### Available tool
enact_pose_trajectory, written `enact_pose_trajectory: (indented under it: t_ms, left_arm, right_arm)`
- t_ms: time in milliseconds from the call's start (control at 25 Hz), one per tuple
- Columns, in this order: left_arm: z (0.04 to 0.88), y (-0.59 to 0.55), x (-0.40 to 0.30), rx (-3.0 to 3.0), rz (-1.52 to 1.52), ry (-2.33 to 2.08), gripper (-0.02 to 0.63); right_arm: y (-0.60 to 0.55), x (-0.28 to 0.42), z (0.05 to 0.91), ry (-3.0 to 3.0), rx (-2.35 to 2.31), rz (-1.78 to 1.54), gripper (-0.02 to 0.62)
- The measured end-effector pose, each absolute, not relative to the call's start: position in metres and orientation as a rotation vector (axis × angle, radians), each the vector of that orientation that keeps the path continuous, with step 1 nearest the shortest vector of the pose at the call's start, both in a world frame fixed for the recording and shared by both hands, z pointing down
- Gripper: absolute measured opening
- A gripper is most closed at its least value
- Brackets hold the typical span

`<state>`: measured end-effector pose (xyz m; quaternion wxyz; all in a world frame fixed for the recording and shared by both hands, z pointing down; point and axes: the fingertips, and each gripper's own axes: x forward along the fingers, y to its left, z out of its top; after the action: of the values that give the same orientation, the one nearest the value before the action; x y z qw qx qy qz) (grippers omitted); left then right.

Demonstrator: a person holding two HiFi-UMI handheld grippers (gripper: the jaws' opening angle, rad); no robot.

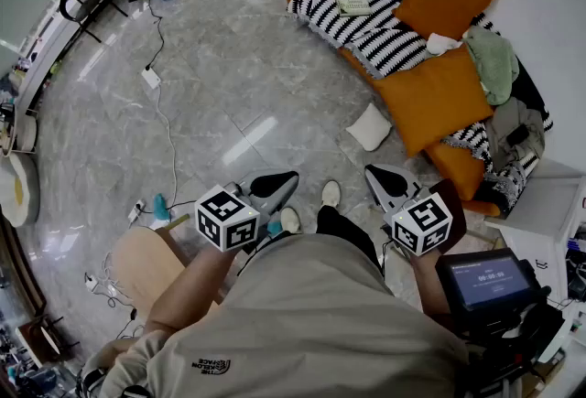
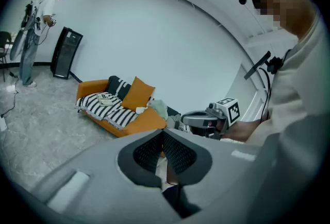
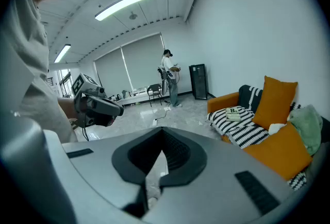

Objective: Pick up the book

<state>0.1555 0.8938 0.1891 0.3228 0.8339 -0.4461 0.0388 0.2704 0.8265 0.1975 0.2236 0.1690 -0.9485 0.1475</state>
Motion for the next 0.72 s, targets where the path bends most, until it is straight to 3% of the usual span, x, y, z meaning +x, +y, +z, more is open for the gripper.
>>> enact_pose_trajectory:
  t_ms: [400,720]
  left_arm:
    - [0.207,0.887,0.129,2.189,0.150,-1.189,0.008]
    - [0.194,0.762,0.124,2.174,0.212,-1.283,0.009]
  right_arm:
    - [0.824,0.261,0.210,-2.615,0.504,0.427,0.012]
    - [0.694,0.260,0.211,-2.683,0.485,0.497,0.015]
